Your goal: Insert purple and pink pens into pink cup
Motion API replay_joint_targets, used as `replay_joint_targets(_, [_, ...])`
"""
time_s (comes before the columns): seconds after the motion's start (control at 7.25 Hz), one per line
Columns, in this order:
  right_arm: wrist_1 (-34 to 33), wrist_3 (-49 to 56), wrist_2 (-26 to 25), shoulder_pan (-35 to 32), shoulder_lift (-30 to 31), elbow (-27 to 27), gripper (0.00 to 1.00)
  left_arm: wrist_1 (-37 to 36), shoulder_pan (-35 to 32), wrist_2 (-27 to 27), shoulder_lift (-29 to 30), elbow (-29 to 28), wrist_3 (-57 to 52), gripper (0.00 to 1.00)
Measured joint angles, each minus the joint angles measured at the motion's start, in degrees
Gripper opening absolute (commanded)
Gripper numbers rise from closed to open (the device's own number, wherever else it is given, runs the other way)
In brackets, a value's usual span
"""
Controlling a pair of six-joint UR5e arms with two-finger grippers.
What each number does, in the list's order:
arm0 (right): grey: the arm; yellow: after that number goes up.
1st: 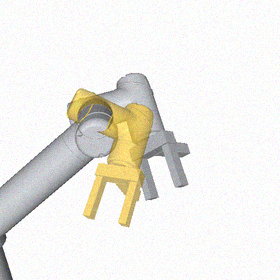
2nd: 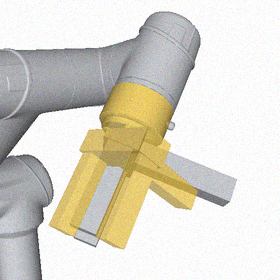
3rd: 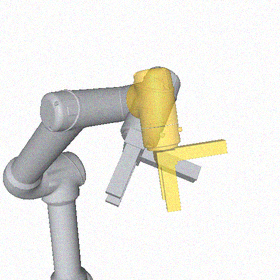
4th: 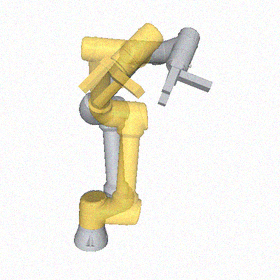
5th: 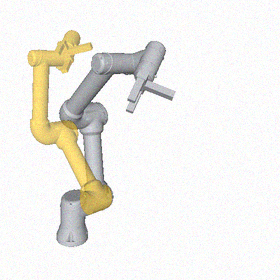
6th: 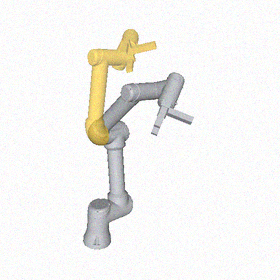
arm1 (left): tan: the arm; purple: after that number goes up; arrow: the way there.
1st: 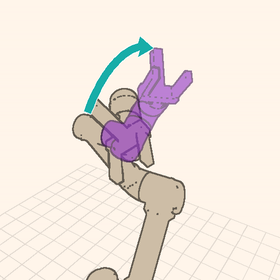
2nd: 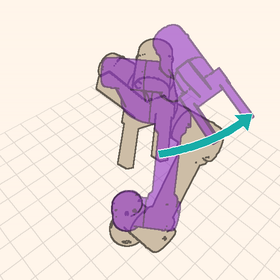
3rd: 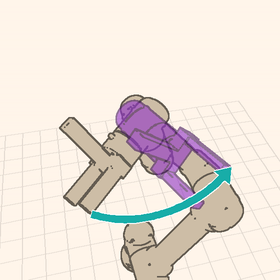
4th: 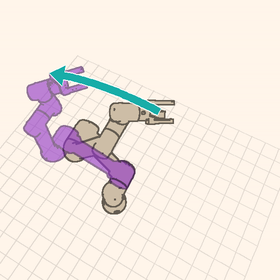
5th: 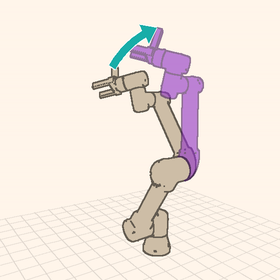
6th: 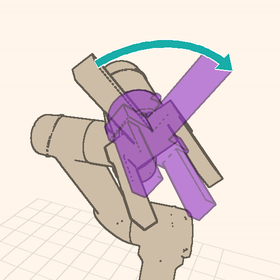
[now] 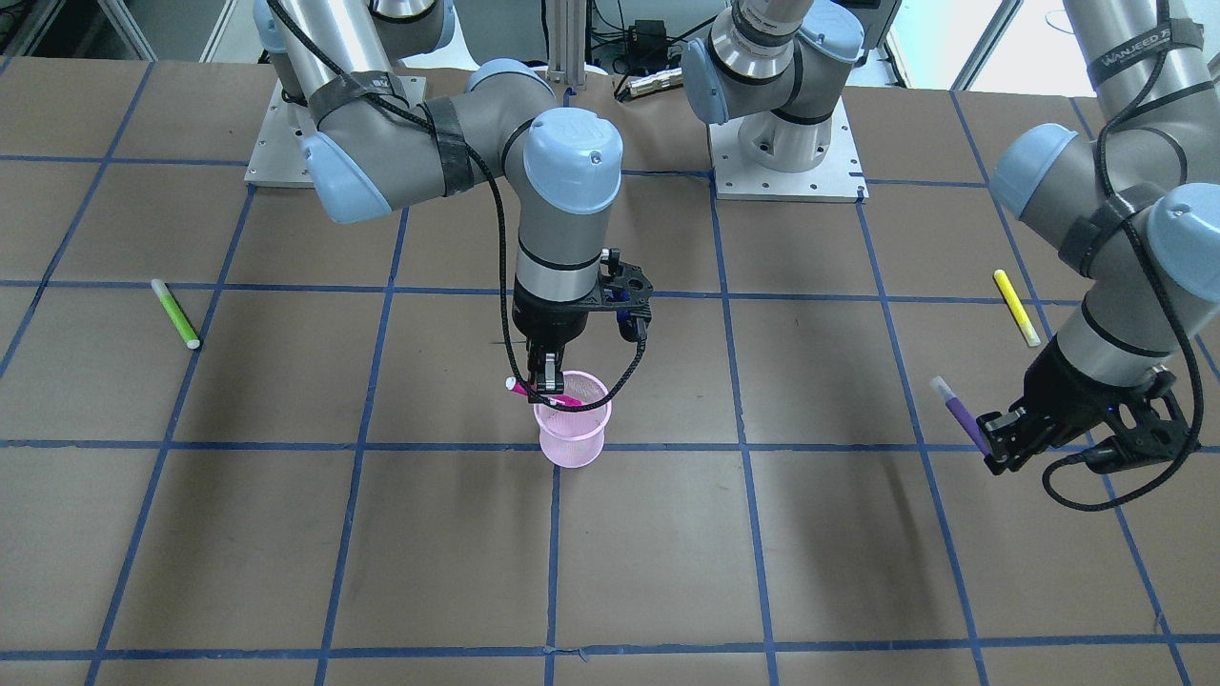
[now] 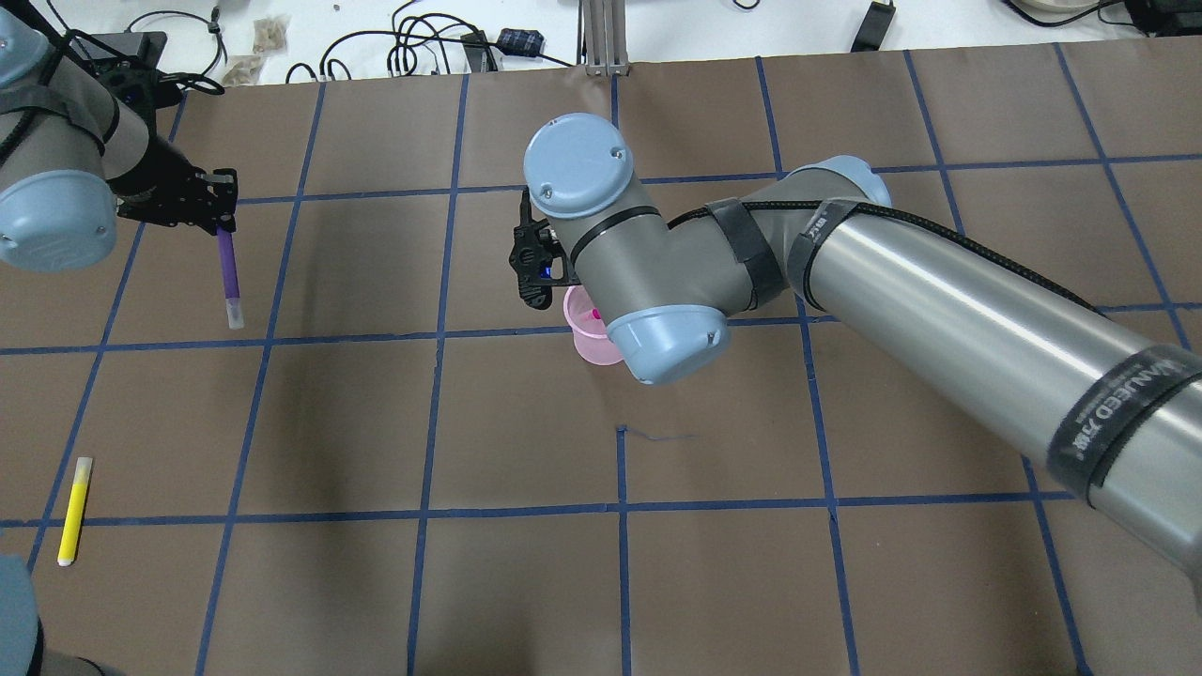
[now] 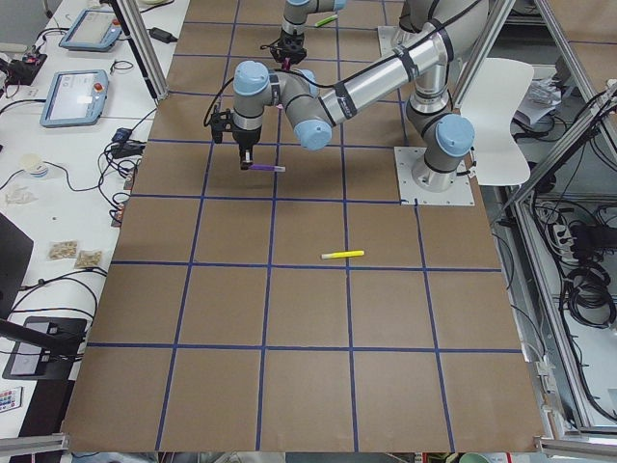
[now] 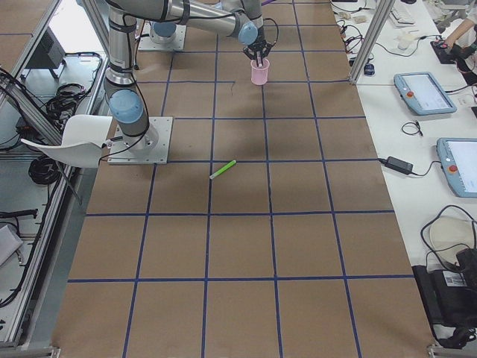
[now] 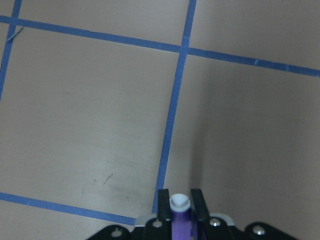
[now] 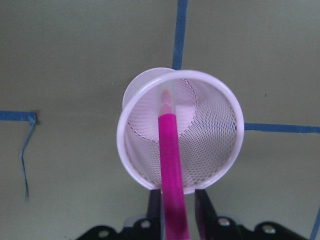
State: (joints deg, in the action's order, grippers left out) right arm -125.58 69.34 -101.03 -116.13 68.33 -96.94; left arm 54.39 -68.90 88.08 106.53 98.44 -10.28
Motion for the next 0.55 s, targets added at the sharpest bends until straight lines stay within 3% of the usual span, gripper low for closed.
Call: replay_joint_targets(0.55, [1.7, -0.2, -0.1, 1.2, 1.8, 0.8, 0.63, -1.4, -0.5, -0.7, -0.1, -0.2, 0.5, 0.00])
